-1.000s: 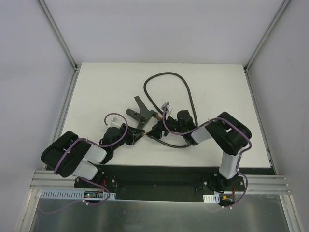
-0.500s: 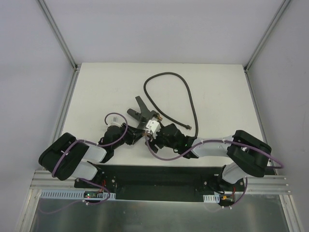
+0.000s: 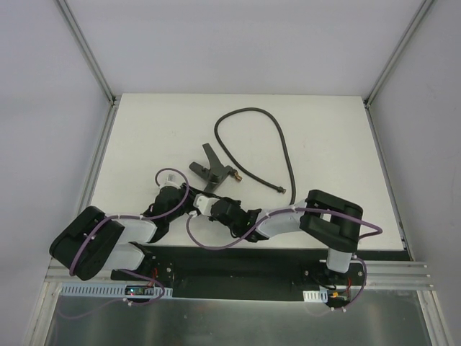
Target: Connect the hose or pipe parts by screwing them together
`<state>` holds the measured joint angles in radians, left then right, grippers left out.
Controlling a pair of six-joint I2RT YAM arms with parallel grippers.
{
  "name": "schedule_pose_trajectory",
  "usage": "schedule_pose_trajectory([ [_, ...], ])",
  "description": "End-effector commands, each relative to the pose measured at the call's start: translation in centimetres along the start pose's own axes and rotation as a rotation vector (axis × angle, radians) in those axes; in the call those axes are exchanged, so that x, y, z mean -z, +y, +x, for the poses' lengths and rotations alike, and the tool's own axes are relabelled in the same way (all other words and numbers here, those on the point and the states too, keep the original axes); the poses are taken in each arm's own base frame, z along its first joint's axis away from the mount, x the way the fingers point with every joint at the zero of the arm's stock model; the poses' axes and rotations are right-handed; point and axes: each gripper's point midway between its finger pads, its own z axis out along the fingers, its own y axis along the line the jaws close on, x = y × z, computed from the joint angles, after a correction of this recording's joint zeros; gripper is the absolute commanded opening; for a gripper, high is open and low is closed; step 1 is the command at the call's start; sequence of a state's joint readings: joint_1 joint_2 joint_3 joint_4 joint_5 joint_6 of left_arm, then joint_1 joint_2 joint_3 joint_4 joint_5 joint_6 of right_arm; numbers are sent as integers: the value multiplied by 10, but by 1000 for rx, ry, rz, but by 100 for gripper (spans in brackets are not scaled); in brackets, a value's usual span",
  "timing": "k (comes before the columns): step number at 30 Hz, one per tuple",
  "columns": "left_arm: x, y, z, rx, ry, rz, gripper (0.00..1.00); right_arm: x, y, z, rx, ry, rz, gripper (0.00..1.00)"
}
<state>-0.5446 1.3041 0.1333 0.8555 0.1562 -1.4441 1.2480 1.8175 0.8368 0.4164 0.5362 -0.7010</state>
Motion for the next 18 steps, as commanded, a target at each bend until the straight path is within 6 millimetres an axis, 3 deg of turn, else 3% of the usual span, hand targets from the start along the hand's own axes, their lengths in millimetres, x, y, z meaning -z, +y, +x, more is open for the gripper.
schedule_pose_trajectory([
  [1,3,-31,0,-48,-10,95,0,0,-17,-16,-17,-5,59,12],
  [4,6,-26,-2,-42,-23,83,0,-5,-10,-26,-84,-51,-29,1],
  [10,8,-14,0,-50,-18,76,0,-9,10,-54,-386,-240,-421,1],
  [18,5,-6,0,-77,-26,63,0,8,5,-91,-718,-509,-878,1],
])
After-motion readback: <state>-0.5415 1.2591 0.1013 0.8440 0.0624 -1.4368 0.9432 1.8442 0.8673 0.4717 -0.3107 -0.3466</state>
